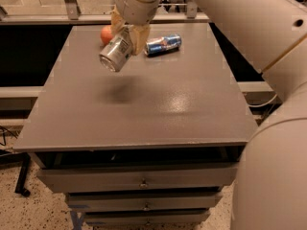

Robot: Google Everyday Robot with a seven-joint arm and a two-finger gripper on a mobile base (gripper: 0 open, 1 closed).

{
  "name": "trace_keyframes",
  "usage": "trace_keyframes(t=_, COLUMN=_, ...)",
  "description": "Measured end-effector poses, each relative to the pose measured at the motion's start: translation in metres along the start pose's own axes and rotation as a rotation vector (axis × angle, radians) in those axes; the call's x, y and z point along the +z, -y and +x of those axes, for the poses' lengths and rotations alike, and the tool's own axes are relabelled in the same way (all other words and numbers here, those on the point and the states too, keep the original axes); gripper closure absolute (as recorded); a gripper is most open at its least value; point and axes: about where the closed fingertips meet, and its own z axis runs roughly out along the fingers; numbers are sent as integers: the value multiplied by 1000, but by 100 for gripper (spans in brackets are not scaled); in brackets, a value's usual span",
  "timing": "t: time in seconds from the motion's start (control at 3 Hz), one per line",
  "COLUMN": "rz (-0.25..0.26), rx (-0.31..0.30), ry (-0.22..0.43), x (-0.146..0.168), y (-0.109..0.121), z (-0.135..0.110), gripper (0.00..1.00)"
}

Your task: Place 7up can upright

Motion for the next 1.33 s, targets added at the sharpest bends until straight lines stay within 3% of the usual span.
trace_keyframes(t=0.33, rz=33, rx=-16, ry=3, x=1, y=-2, z=-7, gripper=100)
trace_keyframes(t=0.67, rz=136, rx=-114, ry=38, x=-11, y=-9, z=-41, gripper=100)
trace_keyframes(t=1.0, rz=305, rx=-192, ry=162, x=2, y=-12, z=-76, gripper=100)
trace_keyframes(t=1.33, rz=617, rx=-144, ry=243, x=-15, y=13, z=-48, gripper=100)
